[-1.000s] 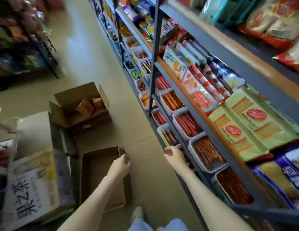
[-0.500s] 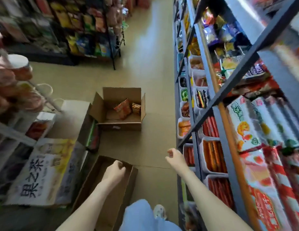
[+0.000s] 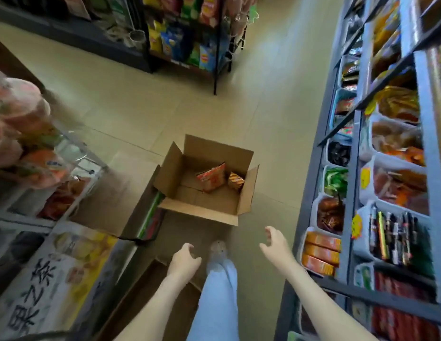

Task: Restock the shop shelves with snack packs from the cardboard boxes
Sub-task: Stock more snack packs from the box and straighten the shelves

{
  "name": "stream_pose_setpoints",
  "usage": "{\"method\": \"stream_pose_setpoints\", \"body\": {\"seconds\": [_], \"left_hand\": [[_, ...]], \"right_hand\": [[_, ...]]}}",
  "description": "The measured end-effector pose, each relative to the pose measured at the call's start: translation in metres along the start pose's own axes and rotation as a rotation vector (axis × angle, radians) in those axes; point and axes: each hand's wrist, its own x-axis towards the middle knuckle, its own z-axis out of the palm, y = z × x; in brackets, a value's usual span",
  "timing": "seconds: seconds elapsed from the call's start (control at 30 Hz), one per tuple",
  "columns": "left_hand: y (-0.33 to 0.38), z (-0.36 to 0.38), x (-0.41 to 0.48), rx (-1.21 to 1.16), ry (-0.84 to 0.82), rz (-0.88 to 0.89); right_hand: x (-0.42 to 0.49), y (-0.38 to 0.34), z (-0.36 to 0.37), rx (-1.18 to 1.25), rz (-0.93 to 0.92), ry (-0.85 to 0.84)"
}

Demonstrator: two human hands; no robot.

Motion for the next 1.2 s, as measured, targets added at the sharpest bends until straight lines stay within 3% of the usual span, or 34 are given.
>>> {"method": "stream_pose_setpoints", "body": {"seconds": [0.1, 0.2, 0.37, 0.53, 0.63, 0.7, 0.8, 0.93, 1.2], "left_hand": [[0.050, -0.022, 0.069, -0.065, 0.011, -0.005], [0.078, -0.037, 0.150, -0.147, 0.038, -0.017], [0.087, -0.023, 0.293, -0.362, 0.081, -0.146], [0.071, 0.049, 0.398, -0.544, 0.113, -0.219], [0.056, 0.074, 0.443, -0.604, 0.147, -0.228], [0.050, 0.082, 0.465, -0.610, 0.177, -0.223], [0.054, 0.083, 0.477, -0.580, 0.220, -0.211], [0.084, 0.050, 0.454, -0.525, 0.244, -0.151], [0.215, -0.075, 0.329, -0.373, 0.184, 0.271]], "right_hand": [[0.079, -0.032, -0.019, -0.090, 0.030, -0.031], [0.170, -0.062, -0.021, -0.194, -0.052, -0.075], [0.336, -0.087, 0.036, -0.131, -0.031, -0.055], [0.495, -0.096, 0.111, -0.458, -0.356, -0.156], [0.567, -0.089, 0.148, -0.531, -0.380, -0.166], [0.594, -0.080, 0.167, -0.648, -0.403, -0.089], [0.594, -0.078, 0.173, -0.689, -0.483, 0.026], [0.534, -0.096, 0.130, -0.472, -0.736, 0.134], [0.371, -0.168, -0.099, -0.078, -0.668, 0.290]]}}
